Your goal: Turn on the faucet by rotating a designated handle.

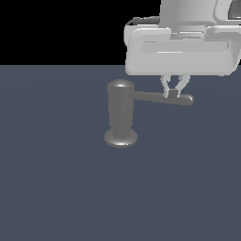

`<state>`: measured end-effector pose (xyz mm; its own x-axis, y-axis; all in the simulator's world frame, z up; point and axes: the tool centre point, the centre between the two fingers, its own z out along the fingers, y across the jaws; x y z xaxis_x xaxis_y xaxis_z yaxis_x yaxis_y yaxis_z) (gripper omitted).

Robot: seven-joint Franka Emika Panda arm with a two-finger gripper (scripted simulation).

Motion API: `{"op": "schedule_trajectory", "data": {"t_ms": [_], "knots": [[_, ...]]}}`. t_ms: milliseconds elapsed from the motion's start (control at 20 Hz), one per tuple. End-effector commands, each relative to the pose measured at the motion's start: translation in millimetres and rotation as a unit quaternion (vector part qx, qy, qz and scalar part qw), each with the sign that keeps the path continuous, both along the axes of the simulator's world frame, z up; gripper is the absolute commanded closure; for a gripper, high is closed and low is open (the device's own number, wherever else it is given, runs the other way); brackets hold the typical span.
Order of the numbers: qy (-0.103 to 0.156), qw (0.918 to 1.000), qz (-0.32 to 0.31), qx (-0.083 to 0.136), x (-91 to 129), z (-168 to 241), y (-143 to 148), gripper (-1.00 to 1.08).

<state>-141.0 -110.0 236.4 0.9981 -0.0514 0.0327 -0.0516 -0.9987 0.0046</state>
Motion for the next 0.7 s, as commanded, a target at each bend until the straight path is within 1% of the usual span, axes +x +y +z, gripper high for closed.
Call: {"op": "schedule_trajectory", "data": {"t_ms": [0, 650], "knots": [[0.002, 1.0000, 0.004, -0.001, 9, -3, -3, 1.08], [0.007, 1.0000, 0.000, 0.001, 42, -7, -36, 1.08]]}}
